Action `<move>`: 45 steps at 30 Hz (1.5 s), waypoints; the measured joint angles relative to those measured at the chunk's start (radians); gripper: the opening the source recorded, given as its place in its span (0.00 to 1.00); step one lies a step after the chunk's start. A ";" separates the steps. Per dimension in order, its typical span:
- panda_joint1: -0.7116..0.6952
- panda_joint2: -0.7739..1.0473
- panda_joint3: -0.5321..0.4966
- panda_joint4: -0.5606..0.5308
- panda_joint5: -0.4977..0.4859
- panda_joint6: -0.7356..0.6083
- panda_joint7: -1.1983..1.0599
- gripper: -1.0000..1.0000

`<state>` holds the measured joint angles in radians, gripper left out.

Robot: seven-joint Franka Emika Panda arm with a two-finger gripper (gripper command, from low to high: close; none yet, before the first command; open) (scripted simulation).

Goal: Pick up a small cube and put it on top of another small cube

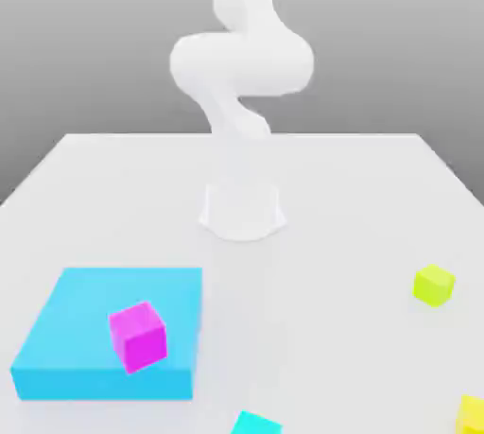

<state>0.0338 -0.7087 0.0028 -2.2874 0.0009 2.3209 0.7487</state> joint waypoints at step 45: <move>0.341 1.257 0.127 0.185 -0.141 0.321 -0.549 0.00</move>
<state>0.3753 0.5480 0.1299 -2.1026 -0.1400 2.6418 0.1994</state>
